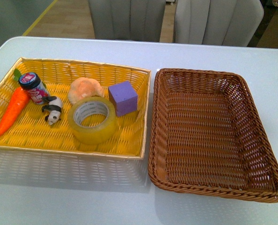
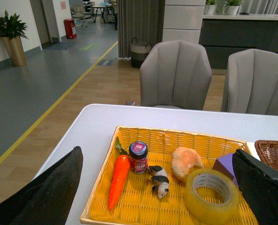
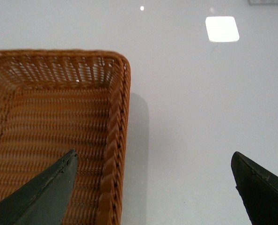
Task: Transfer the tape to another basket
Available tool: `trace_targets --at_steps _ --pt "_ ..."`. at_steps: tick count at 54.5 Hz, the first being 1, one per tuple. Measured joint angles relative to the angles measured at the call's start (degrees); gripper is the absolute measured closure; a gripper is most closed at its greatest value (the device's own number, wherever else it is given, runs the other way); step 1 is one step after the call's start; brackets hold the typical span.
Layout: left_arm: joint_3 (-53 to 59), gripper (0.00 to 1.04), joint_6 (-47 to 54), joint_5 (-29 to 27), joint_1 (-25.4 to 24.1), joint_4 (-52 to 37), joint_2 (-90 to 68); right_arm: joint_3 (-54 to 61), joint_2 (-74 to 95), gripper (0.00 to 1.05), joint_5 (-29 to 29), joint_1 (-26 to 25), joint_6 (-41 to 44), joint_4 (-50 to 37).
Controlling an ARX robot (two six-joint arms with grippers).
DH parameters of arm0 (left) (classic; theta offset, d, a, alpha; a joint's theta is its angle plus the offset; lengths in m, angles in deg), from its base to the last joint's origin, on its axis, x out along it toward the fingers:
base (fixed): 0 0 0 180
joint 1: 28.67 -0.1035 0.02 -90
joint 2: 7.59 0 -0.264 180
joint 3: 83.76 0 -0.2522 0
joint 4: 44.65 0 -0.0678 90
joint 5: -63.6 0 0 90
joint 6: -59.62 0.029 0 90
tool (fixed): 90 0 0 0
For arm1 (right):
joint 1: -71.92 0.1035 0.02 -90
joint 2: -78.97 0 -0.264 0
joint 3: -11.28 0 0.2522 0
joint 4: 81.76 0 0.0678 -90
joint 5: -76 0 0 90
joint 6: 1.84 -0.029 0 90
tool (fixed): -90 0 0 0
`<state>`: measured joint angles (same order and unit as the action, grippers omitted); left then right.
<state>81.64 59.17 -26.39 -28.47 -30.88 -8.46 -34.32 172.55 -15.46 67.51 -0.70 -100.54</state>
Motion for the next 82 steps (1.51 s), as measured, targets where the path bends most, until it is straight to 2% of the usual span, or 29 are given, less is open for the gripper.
trace_targets --at_steps 2,5,10,26,29,48,82 --pt "0.00 0.09 0.00 0.00 0.00 0.00 0.00 3.89 -1.62 0.16 -1.55 0.15 -0.26 -9.92" --pt "0.00 0.09 0.00 -0.02 0.00 0.00 0.00 10.47 -4.92 0.26 0.24 1.42 -0.39 -23.23" --pt "0.00 0.09 0.00 0.04 0.00 0.00 0.00 17.70 -12.50 0.40 0.83 3.78 -0.48 -31.58" --pt "0.02 0.09 0.00 -0.02 0.00 0.00 0.00 25.46 -26.69 0.88 1.27 4.39 -0.52 -26.73" --pt "0.00 0.09 0.00 0.00 0.00 0.00 0.00 26.60 -30.18 1.02 1.49 4.35 -0.52 -24.87" --pt "0.00 0.09 0.00 -0.02 0.00 0.00 0.00 30.47 -52.33 1.03 1.49 4.35 -0.72 -7.15" --pt "0.00 0.09 0.00 0.00 0.00 0.00 0.00 30.53 -73.11 1.03 1.46 4.37 -0.72 12.11"
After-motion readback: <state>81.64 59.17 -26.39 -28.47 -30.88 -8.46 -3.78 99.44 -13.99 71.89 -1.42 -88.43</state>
